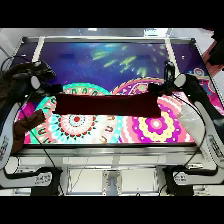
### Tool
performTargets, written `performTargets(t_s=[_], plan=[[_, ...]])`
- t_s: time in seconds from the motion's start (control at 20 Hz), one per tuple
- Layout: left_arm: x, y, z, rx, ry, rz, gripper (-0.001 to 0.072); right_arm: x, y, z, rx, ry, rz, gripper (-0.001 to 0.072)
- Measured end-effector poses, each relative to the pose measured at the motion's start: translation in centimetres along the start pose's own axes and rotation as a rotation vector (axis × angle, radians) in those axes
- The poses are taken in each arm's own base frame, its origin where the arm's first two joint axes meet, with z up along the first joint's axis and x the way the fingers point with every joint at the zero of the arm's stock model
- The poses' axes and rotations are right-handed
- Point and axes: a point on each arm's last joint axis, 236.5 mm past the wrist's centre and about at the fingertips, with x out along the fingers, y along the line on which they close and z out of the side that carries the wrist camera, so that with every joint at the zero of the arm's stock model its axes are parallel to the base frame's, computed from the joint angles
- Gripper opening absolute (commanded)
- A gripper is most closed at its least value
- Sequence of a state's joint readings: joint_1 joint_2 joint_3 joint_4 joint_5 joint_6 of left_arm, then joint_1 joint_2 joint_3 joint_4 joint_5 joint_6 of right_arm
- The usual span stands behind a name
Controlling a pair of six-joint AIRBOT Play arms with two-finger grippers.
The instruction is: Fold the shirts.
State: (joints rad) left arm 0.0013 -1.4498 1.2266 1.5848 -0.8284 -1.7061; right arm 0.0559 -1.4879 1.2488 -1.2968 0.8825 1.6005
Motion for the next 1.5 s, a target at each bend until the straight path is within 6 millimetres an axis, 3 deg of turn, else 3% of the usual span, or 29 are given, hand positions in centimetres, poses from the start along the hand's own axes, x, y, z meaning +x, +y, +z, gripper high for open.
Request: performTargets(t_s=[0.05,0.1,0.15,0.2,0.3,0.5,0.55,0.7,0.85,0.9,1.05,1.25,1.35,1.5], plan=[[0.6,-0.4,0.6,-0.001,-0.016,-0.005,0.0027,1.2,-0.4,0.1,0.004,0.002,-0.007,0.0049],[1.0,-0.8,1.3,0.000,-0.038,-0.011,0.0169,2.1,-0.7,0.4,0.006,-0.002,-0.012,0.0144],[1.3,-1.2,1.9,0.005,-0.058,-0.016,0.0527,2.9,-1.0,0.6,0.009,-0.009,-0.015,0.0316],[1.4,-1.5,2.4,0.005,-0.077,-0.021,0.0720,3.2,-1.3,0.9,0.012,-0.018,-0.019,0.0433],[1.1,-1.9,3.8,0.004,-0.113,-0.029,0.0708,3.0,-1.5,2.1,0.013,-0.045,-0.020,0.0437],[-1.0,-3.4,6.6,-0.025,-0.176,-0.080,0.0706,0.1,-3.1,3.8,0.018,-0.049,-0.046,0.0497],[-1.6,-4.7,7.1,-0.019,-0.187,-0.121,0.0701,-0.3,-3.8,3.5,0.029,-0.029,-0.051,0.0516],[-3.1,-10.5,7.6,0.110,-0.227,-0.253,0.0683,-0.6,-6.1,0.0,0.083,0.118,-0.009,0.0546],[-4.3,-17.0,6.1,0.307,-0.252,-0.327,0.0665,-0.3,-7.8,-2.9,0.182,0.207,0.090,0.0612],[-4.5,-18.7,5.4,0.371,-0.253,-0.332,0.0611,-0.1,-8.3,-3.6,0.218,0.226,0.128,0.0620],[-4.2,-22.7,2.9,0.522,-0.245,-0.328,0.0583,0.3,-9.6,-4.4,0.302,0.234,0.220,0.0621],[-1.9,-24.9,0.2,0.568,-0.185,-0.315,0.0581,1.4,-10.1,-4.6,0.348,0.230,0.309,0.0621],[-0.7,-25.0,-1.1,0.569,-0.140,-0.306,0.0463,2.3,-9.9,-5.1,0.355,0.246,0.339,0.0621],[0.2,-25.0,-2.2,0.569,-0.101,-0.297,0.0464,3.5,-9.2,-5.3,0.363,0.254,0.381,0.0621]])
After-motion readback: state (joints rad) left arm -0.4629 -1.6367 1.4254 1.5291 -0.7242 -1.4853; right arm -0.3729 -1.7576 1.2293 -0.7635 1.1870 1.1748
